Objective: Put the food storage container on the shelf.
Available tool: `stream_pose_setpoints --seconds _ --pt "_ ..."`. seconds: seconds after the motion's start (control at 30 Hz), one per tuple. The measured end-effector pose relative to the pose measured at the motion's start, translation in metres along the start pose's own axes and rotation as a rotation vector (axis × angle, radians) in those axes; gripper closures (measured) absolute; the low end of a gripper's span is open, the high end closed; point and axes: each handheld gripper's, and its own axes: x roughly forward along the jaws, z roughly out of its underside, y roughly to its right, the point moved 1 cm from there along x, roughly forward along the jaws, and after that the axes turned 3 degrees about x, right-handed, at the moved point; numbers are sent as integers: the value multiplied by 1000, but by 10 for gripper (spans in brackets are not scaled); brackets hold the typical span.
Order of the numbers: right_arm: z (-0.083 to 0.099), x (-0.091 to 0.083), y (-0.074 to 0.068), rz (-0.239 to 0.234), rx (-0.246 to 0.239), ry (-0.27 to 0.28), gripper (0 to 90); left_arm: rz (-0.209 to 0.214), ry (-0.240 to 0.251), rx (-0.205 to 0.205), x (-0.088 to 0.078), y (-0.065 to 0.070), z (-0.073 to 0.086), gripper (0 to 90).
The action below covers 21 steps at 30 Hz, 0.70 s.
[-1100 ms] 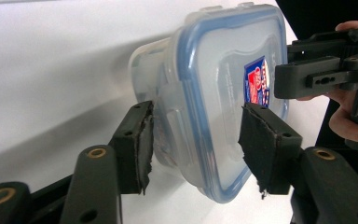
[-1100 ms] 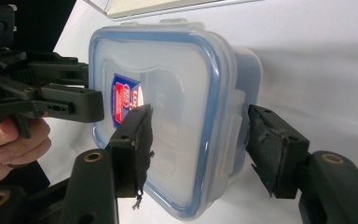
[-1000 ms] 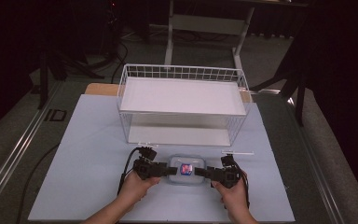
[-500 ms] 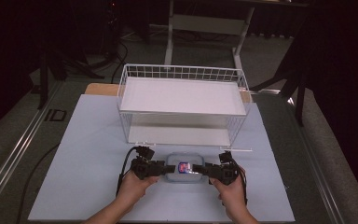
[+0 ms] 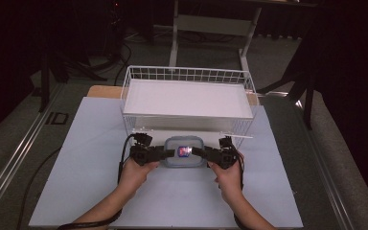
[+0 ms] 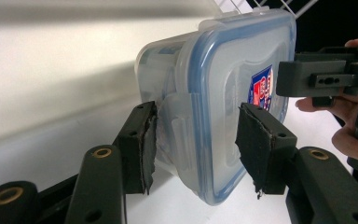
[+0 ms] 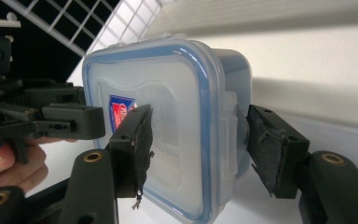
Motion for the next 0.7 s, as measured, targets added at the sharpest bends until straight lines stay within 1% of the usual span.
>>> stream_pose_setpoints --seconds 0.03,0.07,0.13,0.17,0.27,0.3,0.4,0.43,0.47,0.5,0.53,0.57,0.6,0.63,0.7 --pt "-2 2 2 -9 5 14 423 -2 17 13 1 -4 -5 499" --pt "-3 3 3 -8 4 22 423 -3 17 3 4 -7 -6 499" --pt "-5 6 5 -6 0 26 423 -1 17 -3 6 -9 -7 499" --pt "-8 9 8 -1 3 39 422 -2 33 1 8 -11 -10 499" --pt "-11 13 13 -12 15 53 422 -5 44 7 12 -16 -15 499" --pt "-12 14 15 -14 21 58 422 -7 41 13 14 -18 -16 499" --pt "-14 18 19 -6 37 63 422 -8 44 7 18 -23 -18 499" --pt "-15 20 20 -6 40 62 421 -9 47 16 19 -24 -18 499" --pt "-15 20 20 -6 40 62 421 -9 47 16 19 -24 -18 499" --pt "-18 23 20 3 36 64 415 -8 62 32 21 -27 -18 499" --pt "-19 23 20 3 34 64 415 4 77 31 22 -29 -18 499" --pt "-21 24 19 9 31 70 415 7 83 5 23 -32 -18 498" --pt "-21 24 19 9 31 70 415 7 83 5 23 -32 -18 499" --pt "-22 28 21 15 31 77 415 3 96 -3 26 -34 -17 499" --pt "-22 29 23 17 33 76 415 1 90 -1 27 -36 -17 499"
